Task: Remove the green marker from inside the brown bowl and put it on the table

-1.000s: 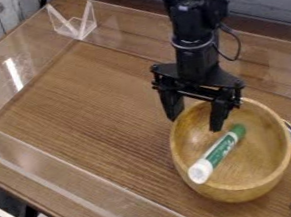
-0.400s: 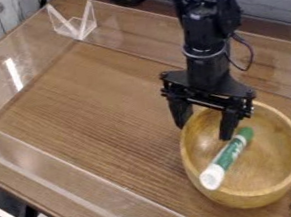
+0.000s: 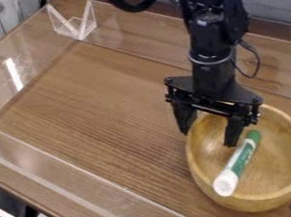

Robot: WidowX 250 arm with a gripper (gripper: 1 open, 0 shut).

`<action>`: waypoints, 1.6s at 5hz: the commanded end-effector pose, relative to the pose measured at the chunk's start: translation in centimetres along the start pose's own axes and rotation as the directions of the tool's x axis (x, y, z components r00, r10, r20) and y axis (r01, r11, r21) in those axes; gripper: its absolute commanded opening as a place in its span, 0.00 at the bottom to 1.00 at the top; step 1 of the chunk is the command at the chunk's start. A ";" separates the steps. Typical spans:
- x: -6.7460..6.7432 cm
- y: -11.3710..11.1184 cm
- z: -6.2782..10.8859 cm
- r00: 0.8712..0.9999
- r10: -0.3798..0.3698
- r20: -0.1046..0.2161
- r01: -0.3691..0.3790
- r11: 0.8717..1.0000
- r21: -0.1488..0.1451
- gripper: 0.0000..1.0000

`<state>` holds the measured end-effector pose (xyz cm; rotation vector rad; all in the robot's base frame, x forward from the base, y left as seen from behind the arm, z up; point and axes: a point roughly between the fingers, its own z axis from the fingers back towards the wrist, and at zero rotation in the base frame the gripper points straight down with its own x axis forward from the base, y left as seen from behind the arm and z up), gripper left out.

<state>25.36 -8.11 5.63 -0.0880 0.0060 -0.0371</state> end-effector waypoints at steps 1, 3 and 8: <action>0.3 -0.8 1.3 0.999 -0.018 0.048 0.018 1.000 -0.008 1.00; 0.1 -1.4 1.1 0.998 -0.030 0.054 0.030 1.000 -0.002 1.00; 0.2 -2.0 0.0 0.996 -0.053 0.072 0.052 0.998 0.021 1.00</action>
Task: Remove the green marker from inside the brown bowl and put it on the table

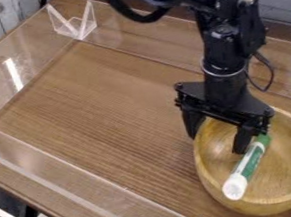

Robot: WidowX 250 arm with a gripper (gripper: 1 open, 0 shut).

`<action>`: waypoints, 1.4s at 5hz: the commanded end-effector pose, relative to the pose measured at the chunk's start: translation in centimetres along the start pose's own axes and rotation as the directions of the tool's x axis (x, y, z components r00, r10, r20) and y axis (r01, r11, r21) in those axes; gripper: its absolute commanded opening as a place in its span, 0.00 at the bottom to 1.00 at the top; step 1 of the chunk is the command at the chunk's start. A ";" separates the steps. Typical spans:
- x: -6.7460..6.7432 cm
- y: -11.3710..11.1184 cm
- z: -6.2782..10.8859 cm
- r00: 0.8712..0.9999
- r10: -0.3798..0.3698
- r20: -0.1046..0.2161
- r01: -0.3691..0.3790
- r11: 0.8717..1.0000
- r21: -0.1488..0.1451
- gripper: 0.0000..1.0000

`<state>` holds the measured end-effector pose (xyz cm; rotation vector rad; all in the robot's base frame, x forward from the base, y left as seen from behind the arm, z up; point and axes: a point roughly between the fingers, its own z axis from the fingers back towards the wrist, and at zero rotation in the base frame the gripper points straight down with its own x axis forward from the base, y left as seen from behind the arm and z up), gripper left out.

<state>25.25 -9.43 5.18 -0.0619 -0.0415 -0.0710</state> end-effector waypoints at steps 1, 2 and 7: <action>0.4 -0.8 0.4 0.999 -0.019 0.031 0.019 1.000 -0.003 1.00; 0.5 -0.8 0.1 0.999 -0.020 0.034 0.020 1.000 0.002 1.00; 1.4 -0.8 -1.3 0.998 -0.017 0.054 0.016 1.000 0.019 1.00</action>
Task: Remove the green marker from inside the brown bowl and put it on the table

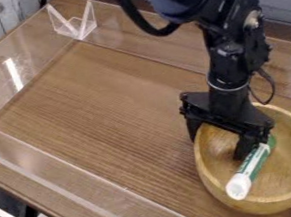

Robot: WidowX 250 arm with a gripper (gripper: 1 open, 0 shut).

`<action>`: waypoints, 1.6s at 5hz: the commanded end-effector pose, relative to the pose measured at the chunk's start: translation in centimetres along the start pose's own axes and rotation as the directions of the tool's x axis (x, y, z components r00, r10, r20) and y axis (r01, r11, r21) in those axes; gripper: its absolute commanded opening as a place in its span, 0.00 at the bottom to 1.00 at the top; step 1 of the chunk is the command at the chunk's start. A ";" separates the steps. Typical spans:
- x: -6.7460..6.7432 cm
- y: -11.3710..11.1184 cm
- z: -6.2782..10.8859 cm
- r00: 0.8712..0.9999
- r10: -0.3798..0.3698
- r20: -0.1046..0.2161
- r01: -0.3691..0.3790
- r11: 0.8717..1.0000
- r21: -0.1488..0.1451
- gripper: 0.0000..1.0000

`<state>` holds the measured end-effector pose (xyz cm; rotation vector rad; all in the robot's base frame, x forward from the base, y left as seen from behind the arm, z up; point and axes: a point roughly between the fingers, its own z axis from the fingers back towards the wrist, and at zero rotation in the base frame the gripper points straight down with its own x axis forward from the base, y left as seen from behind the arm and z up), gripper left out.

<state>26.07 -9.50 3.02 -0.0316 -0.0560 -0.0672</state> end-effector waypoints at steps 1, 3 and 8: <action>0.8 -1.0 0.6 0.999 -0.015 0.044 0.016 1.000 -0.011 1.00; 0.9 -1.2 0.0 0.999 -0.009 0.047 0.010 1.000 -0.020 0.00; 0.1 -0.5 2.9 0.999 -0.040 0.034 0.041 0.999 -0.030 0.00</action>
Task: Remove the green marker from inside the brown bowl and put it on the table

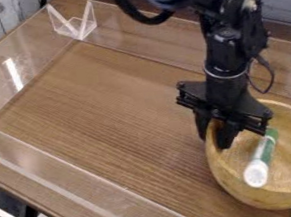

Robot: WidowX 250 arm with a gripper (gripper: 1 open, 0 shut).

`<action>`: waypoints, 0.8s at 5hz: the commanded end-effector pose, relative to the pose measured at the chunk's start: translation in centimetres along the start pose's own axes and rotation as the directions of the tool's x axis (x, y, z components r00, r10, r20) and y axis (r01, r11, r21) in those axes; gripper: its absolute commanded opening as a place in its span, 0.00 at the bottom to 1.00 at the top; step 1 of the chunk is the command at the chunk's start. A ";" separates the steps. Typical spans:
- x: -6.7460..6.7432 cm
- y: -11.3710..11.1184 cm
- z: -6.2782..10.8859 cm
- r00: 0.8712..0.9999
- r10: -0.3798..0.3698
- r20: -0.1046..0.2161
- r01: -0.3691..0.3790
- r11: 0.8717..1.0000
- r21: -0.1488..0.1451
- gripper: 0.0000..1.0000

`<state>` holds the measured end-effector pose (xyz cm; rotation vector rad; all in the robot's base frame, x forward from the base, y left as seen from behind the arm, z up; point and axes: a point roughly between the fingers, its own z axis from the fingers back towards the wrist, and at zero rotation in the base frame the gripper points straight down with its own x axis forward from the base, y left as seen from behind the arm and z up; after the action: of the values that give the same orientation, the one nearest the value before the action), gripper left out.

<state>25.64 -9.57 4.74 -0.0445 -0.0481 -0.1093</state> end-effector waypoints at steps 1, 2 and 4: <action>0.4 -0.1 1.7 0.999 -0.003 0.048 0.004 1.000 -0.016 0.00; 0.3 0.1 2.0 0.998 -0.010 0.055 0.011 1.000 -0.016 0.00; 0.3 0.8 2.6 0.998 -0.021 0.066 0.021 1.000 -0.008 0.00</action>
<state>25.40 -8.72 5.87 -0.0441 -0.0619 -0.1306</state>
